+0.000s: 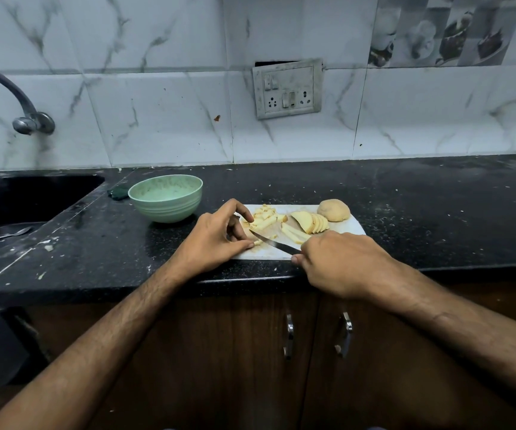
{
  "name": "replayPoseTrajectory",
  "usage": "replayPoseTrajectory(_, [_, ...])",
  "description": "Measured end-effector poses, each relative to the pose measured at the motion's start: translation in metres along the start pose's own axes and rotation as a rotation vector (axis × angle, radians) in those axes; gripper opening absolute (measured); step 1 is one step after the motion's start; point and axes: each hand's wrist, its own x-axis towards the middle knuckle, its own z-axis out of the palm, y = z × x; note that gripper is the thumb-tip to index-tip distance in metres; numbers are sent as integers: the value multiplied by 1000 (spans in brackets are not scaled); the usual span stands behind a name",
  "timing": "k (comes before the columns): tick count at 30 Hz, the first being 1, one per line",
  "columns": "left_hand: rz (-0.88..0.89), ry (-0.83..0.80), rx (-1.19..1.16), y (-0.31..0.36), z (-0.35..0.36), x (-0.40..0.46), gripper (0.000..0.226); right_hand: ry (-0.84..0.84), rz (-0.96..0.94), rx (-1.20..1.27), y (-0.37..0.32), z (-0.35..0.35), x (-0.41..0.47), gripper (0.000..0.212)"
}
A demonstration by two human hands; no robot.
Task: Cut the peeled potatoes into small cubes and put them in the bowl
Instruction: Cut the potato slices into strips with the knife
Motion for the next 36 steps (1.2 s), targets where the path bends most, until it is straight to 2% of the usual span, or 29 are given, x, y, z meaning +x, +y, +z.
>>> replayPoseTrajectory(10, [16,8,10,-1,1,1,41,-169,24,163,-4,14,12,28])
replayPoseTrajectory(12, [16,5,12,-2,1,1,41,-120,-22,92,-2,14,9,30])
replayPoseTrajectory(15, [29,-7,10,-4,1,1,40,-28,-112,-142,4,5,-1,36])
replayPoseTrajectory(17, [40,-1,11,-5,2,1,38,-33,-131,-227,12,-7,-7,38])
replayPoseTrajectory(20, [50,6,18,-7,2,1,37,-112,-111,-229,33,-23,-12,37])
replayPoseTrajectory(23, [61,0,31,-9,4,3,37,-150,-90,-50,62,-28,-1,42])
replayPoseTrajectory(26, [47,-15,39,-10,4,5,37,-68,-108,162,90,-17,25,46])
replayPoseTrajectory(29, [109,-23,120,-12,6,11,26,34,-92,516,101,7,50,44])
replayPoseTrajectory(32, [190,-133,276,-17,4,15,20,160,-72,919,97,33,69,43])
replayPoseTrajectory(36, [253,-269,391,-14,3,24,25,301,-52,1148,90,50,89,43])
